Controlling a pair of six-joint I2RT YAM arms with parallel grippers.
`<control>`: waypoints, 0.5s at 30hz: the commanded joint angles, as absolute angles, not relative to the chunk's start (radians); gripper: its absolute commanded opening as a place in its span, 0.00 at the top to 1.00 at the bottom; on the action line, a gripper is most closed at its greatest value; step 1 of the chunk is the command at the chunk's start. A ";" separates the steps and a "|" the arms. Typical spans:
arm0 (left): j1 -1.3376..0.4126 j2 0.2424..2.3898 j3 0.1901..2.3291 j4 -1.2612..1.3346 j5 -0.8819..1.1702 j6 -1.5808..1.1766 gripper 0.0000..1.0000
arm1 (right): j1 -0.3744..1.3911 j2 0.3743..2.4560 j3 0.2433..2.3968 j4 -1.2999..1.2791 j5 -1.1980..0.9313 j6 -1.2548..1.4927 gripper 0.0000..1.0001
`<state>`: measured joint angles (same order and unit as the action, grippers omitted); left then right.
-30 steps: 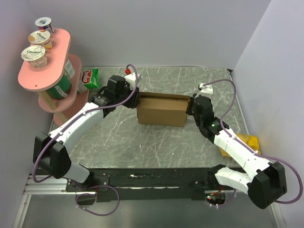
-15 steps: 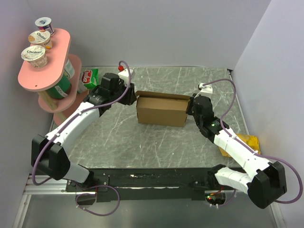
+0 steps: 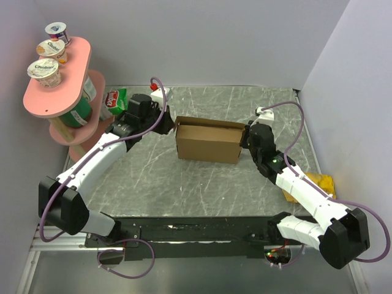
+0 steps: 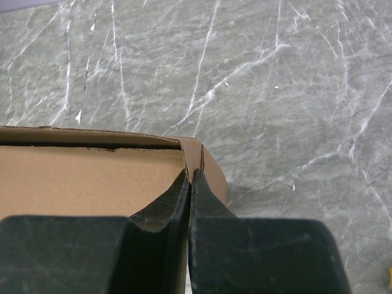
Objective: Fold the paper box
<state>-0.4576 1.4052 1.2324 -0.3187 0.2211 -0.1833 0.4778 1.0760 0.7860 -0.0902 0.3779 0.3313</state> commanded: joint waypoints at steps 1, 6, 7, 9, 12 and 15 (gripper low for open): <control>-0.456 1.404 1.249 -0.279 0.256 -0.221 0.96 | 0.486 1.108 0.796 -0.187 0.325 0.342 1.00; -0.454 1.425 1.304 -0.327 0.232 -0.238 0.99 | 0.488 1.109 0.793 -0.189 0.333 0.341 1.00; -0.454 1.427 1.310 -0.333 0.233 -0.238 0.92 | 0.488 1.111 0.792 -0.187 0.333 0.339 1.00; -0.453 1.425 1.309 -0.330 0.244 -0.235 0.75 | 0.486 1.112 0.792 -0.189 0.333 0.339 1.00; -0.453 1.428 1.287 -0.322 0.242 -0.224 0.65 | 0.486 1.109 0.792 -0.187 0.328 0.339 1.00; -0.453 1.443 1.295 -0.330 0.232 -0.212 0.63 | 0.486 1.108 0.792 -0.183 0.324 0.341 1.00</control>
<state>-0.4530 1.4288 1.2629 -0.3359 0.2226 -0.2184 0.4778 1.0813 0.7876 -0.0856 0.3786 0.3305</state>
